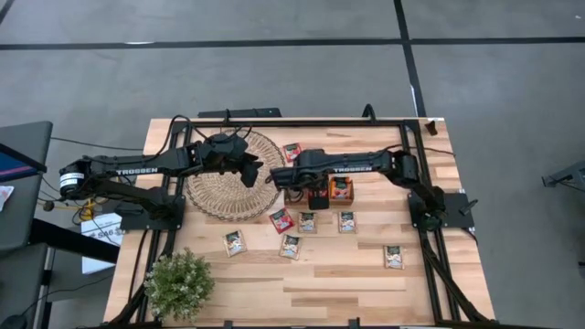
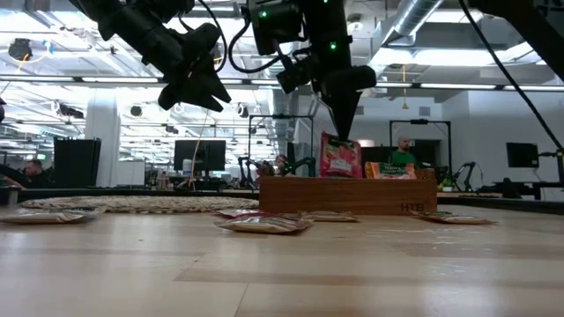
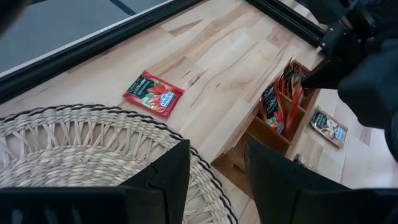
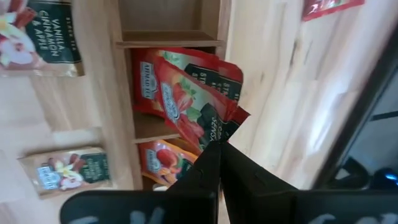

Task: Pick & Place Tea
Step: Put the red tea bag into the middle section of the wooden organizer

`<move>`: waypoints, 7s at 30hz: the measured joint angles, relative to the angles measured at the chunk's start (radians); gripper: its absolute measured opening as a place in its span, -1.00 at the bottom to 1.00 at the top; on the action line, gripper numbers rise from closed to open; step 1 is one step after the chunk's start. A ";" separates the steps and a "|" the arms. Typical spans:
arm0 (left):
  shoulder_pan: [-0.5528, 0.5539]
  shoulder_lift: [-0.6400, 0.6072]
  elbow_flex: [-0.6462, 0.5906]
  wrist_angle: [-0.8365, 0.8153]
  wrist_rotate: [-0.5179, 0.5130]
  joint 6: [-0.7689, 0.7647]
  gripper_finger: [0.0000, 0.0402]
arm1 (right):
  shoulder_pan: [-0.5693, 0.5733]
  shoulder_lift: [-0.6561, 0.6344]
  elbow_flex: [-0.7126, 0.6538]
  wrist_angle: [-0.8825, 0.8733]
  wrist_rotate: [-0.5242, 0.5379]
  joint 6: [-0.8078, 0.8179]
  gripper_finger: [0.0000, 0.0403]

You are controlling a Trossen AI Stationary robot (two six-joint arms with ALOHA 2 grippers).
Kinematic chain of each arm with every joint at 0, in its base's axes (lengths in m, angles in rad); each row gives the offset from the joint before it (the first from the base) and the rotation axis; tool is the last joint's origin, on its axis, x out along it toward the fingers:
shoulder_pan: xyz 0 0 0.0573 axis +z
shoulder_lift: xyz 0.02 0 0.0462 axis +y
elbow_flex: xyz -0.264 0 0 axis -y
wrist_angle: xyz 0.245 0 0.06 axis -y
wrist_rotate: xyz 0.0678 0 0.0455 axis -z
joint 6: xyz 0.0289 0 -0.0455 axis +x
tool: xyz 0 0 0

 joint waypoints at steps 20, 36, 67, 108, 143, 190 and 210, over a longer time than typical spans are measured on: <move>0.000 0.000 0.000 -0.005 0.000 0.002 -0.29 | -0.004 0.047 -0.011 0.000 -0.005 0.018 -1.00; 0.000 0.000 0.000 -0.004 0.000 0.001 -0.29 | -0.004 0.047 -0.011 0.000 -0.005 0.016 -0.55; 0.005 0.297 0.101 0.198 0.166 0.161 -0.29 | -0.349 -0.767 -0.483 0.408 0.003 0.034 -0.41; 0.253 1.081 1.141 -0.669 0.164 0.314 -0.29 | -0.637 -1.468 -1.307 1.268 -0.638 0.134 -0.41; 0.278 1.184 1.139 -0.662 0.166 0.309 -0.30 | -0.637 -1.467 -1.306 1.266 -0.689 0.169 -0.41; 0.345 1.275 1.267 -0.755 0.401 0.220 -0.58 | -0.639 -1.467 -1.305 1.266 -0.716 0.201 -0.41; 0.327 1.419 1.542 -1.039 0.303 0.372 -0.58 | -0.639 -1.467 -1.305 1.265 -0.714 0.231 -0.41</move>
